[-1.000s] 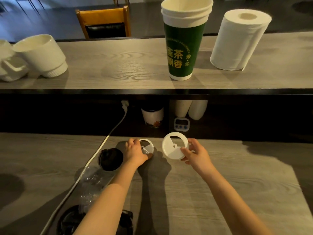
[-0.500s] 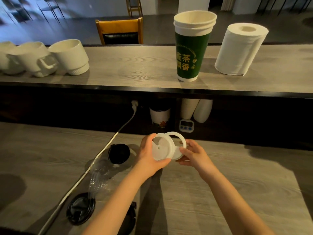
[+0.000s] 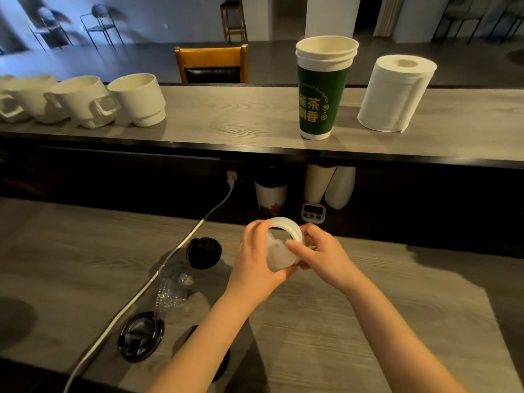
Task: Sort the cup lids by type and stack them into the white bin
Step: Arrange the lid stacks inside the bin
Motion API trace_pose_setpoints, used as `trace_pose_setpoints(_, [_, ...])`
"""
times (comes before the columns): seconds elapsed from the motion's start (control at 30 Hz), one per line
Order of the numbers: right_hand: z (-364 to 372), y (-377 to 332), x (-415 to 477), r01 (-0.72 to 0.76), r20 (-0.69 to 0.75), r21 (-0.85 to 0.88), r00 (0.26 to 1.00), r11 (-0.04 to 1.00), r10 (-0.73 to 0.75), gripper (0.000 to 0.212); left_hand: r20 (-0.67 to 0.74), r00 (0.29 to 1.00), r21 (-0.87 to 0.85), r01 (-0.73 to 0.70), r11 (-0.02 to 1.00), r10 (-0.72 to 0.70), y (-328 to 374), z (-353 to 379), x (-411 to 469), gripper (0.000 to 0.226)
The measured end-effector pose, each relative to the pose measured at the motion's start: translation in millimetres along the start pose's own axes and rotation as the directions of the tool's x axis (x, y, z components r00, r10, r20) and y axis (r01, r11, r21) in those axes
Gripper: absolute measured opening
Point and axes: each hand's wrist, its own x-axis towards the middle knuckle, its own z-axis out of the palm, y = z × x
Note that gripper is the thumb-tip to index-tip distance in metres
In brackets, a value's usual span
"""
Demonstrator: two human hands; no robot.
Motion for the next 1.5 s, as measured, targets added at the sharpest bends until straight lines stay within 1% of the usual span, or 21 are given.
trace_pose_setpoints(0.07, [0,-1,-1,0.006,0.004,0.019,1.000,1.000,-0.006,0.019,0.005,1.000,-0.010,-0.010,1.000,0.010,-2,-4,-5,0.092])
trace_pose_setpoints(0.13, [-4,-1,-3,-0.030,0.060,0.064,0.998,0.997,0.026,0.018,0.051,0.995,-0.149,0.098,0.984,-0.091,-5,-12,-10,0.090])
trace_pose_setpoints(0.2, [-4,-2,-6,-0.081,0.125,0.110,0.990,0.991,0.067,0.016,0.123,0.967,-0.390,0.254,0.885,-0.223,-14,-22,-15,0.070])
trace_pose_setpoints(0.27, [6,-1,-9,-0.126,0.170,0.151,0.980,0.980,0.100,0.015,0.192,0.943,-0.474,0.331,0.816,-0.271,-24,-29,-21,0.040])
trace_pose_setpoints(0.33, [22,2,-11,-0.156,0.191,0.162,0.974,0.974,0.124,0.020,0.173,0.937,-0.513,0.350,0.784,-0.305,-35,-34,-29,0.023])
trace_pose_setpoints(0.4, [42,8,-12,-0.183,0.226,0.142,0.963,0.973,0.148,0.030,0.112,0.924,-0.548,0.364,0.753,-0.365,-46,-40,-36,0.024])
trace_pose_setpoints(0.47, [62,21,-14,-0.214,0.274,0.053,0.942,0.975,0.192,0.041,0.042,0.896,-0.567,0.386,0.728,-0.443,-59,-47,-42,0.023])
trace_pose_setpoints(0.5, [74,29,-16,-0.211,0.303,-0.035,0.929,0.977,0.212,0.046,0.011,0.872,-0.584,0.402,0.705,-0.489,-67,-53,-44,0.023])
trace_pose_setpoints(0.6, [112,49,-25,-0.049,0.432,-0.333,0.880,0.941,0.199,0.055,-0.047,0.811,-0.617,0.436,0.655,-0.583,-89,-68,-50,0.031])
trace_pose_setpoints(0.7, [147,54,-32,0.156,0.559,-0.431,0.819,0.889,0.128,0.067,-0.102,0.785,-0.632,0.423,0.649,-0.611,-101,-77,-54,0.031])
trace_pose_setpoints(0.77, [166,56,-30,0.249,0.607,-0.489,0.786,0.836,0.120,0.084,-0.117,0.773,-0.653,0.414,0.635,-0.624,-105,-80,-57,0.033])
trace_pose_setpoints(0.83, [180,57,-29,0.271,0.629,-0.539,0.759,0.798,0.167,0.100,-0.123,0.762,-0.660,0.415,0.626,-0.635,-108,-82,-59,0.035])
trace_pose_setpoints(0.87, [186,57,-28,0.255,0.621,-0.553,0.761,0.793,0.189,0.104,-0.127,0.759,-0.663,0.414,0.624,-0.638,-108,-83,-60,0.036])
trace_pose_setpoints(0.93, [196,60,-26,0.238,0.581,-0.591,0.788,0.771,0.203,0.104,-0.127,0.757,-0.668,0.412,0.619,-0.641,-110,-85,-62,0.037])
trace_pose_setpoints(1.03, [207,62,-25,0.308,0.570,-0.695,0.787,0.649,0.237,0.103,-0.114,0.754,-0.669,0.424,0.611,-0.647,-112,-86,-64,0.034])
trace_pose_setpoints(1.07, [209,62,-25,0.308,0.565,-0.710,0.786,0.633,0.250,0.103,-0.113,0.754,-0.668,0.425,0.611,-0.647,-113,-87,-64,0.032])
trace_pose_setpoints(1.17, [209,63,-26,0.285,0.547,-0.699,0.804,0.656,0.233,0.104,-0.114,0.749,-0.685,0.417,0.598,-0.653,-116,-87,-63,0.031])
trace_pose_setpoints(1.27, [206,68,-34,0.250,0.528,-0.633,0.831,0.733,0.173,0.095,-0.111,0.749,-0.694,0.412,0.590,-0.653,-117,-86,-64,0.029])
trace_pose_setpoints(1.33, [203,70,-38,0.140,0.505,-0.562,0.838,0.815,0.204,0.087,-0.105,0.753,-0.696,0.411,0.589,-0.650,-117,-85,-65,0.027])
trace_pose_setpoints(1.4, [197,70,-38,-0.019,0.468,-0.461,0.845,0.887,0.261,0.078,-0.100,0.761,-0.697,0.406,0.591,-0.641,-116,-83,-65,0.023])
trace_pose_setpoints(1.5, [183,72,-32,-0.133,0.410,-0.350,0.868,0.927,0.280,0.069,-0.103,0.775,-0.699,0.389,0.599,-0.623,-111,-79,-62,0.026])
